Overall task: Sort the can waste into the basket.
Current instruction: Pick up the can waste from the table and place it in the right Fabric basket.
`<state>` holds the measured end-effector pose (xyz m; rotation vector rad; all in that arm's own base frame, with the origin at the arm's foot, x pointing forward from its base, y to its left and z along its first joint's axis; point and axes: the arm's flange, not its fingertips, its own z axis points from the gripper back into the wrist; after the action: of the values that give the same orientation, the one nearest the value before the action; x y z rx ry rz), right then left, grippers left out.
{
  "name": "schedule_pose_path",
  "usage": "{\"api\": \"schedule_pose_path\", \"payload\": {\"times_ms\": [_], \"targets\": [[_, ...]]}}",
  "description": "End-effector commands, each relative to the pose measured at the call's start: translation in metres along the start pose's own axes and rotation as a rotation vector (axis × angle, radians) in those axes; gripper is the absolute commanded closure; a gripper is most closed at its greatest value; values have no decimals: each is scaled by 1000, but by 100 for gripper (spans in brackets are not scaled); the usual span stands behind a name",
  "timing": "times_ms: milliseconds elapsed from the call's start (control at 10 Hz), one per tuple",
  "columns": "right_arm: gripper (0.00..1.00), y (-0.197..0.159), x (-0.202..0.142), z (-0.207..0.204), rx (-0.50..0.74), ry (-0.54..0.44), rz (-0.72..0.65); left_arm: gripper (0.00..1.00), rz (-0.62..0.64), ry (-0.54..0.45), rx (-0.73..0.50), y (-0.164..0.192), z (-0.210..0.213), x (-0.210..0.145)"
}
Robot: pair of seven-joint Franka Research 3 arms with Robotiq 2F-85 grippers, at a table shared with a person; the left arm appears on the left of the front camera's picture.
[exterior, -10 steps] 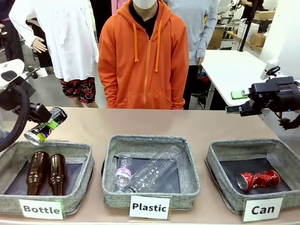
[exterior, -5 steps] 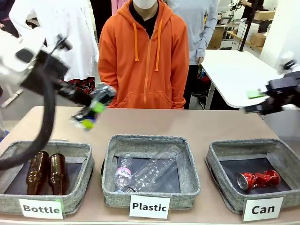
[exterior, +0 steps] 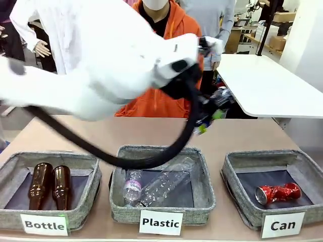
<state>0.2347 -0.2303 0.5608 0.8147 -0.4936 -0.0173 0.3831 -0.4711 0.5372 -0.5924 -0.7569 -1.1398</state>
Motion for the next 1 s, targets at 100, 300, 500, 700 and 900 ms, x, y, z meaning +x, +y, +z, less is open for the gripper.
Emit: {"api": "schedule_pose_path", "payload": {"times_ms": [100, 300, 500, 700, 900], "targets": [[0, -19, -46, 25, -33, -182, -52, 61, -131, 18, -78, -46, -107, 72], [0, -8, -16, 20, -16, -54, -21, 61, -158, 86, -115, -74, -161, 73], [0, -8, -16, 20, -16, -54, -21, 61, -154, 138, -141, -84, -184, 66], [0, -8, -16, 20, -16, -54, -21, 61, -167, 148, -158, -87, -188, 63], [0, -8, -16, 20, -16, -54, -21, 4, -175, 159, -157, -86, -186, 61]]}}
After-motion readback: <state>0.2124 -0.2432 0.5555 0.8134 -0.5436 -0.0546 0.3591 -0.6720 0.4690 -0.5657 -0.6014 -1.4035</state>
